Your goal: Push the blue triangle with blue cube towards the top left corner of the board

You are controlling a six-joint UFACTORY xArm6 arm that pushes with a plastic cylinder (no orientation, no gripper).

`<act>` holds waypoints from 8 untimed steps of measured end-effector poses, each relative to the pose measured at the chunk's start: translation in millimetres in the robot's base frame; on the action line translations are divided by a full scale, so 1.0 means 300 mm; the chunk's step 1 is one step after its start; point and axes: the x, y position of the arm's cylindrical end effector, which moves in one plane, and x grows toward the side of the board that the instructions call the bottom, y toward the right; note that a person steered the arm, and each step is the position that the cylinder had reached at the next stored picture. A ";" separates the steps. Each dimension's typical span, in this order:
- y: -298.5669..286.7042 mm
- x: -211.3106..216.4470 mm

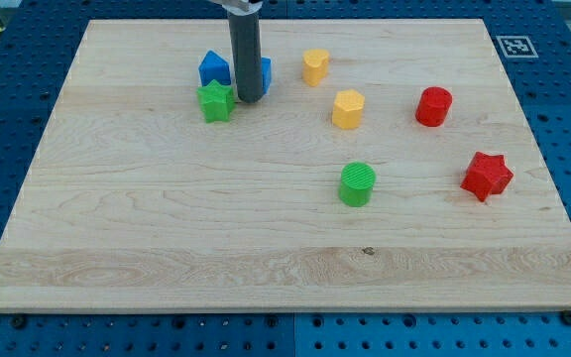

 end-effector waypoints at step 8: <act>-0.305 -0.114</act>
